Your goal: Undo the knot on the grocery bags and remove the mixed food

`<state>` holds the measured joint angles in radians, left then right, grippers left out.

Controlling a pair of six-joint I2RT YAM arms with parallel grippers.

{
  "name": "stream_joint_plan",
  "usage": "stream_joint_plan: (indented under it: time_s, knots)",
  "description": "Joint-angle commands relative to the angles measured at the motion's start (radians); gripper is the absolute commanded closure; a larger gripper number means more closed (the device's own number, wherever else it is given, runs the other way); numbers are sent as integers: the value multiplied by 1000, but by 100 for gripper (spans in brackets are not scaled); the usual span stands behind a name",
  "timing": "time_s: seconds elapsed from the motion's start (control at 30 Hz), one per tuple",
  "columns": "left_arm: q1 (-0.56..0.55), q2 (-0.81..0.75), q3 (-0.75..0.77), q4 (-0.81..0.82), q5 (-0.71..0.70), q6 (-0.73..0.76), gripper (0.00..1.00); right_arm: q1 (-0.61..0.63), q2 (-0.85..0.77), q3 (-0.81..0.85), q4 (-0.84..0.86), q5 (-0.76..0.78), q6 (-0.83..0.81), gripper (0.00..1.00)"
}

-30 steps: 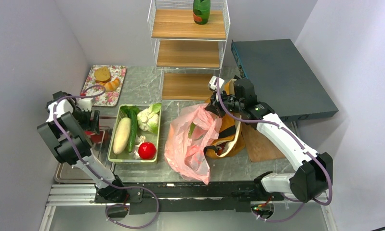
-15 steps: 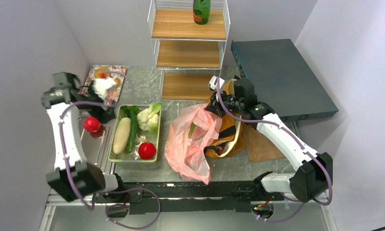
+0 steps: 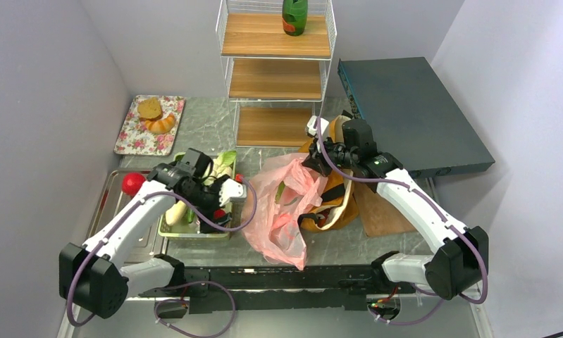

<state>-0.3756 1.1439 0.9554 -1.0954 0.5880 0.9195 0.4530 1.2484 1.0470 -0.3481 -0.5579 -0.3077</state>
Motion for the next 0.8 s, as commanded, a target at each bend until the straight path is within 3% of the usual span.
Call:
stream_joint_plan:
  time_s: [0.0,0.07,0.13,0.33,0.4,0.5,0.63,0.77]
  knots:
    - [-64,31,-48,160,-139,-115,1,-2,-18,-2,14,20,-18,100]
    - [-73,22,-77,158,-166,-113,1,-1,-15,10,3,10,-2,100]
    - [-73,4,-87,137,-179,-104,9,-2,-19,3,7,-1,6,100]
    - [-45,-71,24,22,-108,-140,49,9,30,49,-76,-50,-73,100]
    - [11,-90,65,-5,-86,-150,69,10,59,76,-92,-48,-103,100]
    - [150,-101,122,-44,-34,-186,84,10,98,111,-72,-46,-116,100]
    - [460,-117,199,-109,-28,-186,83,14,136,155,-70,-60,-110,100]
    - [751,-101,131,-155,-151,-21,82,16,153,155,-27,-65,-80,100]
